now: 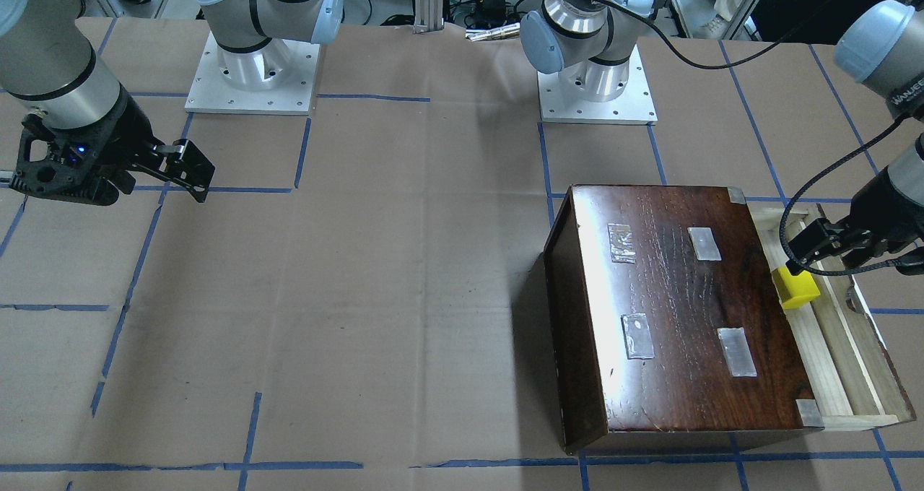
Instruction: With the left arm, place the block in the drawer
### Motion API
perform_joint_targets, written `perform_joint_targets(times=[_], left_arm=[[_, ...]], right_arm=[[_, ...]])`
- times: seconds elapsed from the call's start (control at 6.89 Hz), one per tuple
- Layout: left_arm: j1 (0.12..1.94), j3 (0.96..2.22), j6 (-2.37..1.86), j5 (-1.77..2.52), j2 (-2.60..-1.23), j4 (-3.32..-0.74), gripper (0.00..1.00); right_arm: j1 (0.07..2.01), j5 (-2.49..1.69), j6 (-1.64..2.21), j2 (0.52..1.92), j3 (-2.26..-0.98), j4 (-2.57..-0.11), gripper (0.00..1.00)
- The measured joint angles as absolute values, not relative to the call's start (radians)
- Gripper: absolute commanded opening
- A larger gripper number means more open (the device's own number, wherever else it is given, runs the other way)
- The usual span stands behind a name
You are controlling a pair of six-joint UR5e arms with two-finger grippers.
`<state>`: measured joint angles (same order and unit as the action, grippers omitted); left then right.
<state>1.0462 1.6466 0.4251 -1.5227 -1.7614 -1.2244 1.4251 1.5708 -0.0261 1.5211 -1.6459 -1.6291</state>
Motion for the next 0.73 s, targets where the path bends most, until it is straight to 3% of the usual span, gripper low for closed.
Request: perform_joint_targets(times=[0.73], left_arm=[[1.204, 1.640, 0.155, -1.529, -1.572, -1.422, 0.98]], right_arm=[[1.425, 1.571, -0.025, 1.522, -1.646, -1.629, 1.00]])
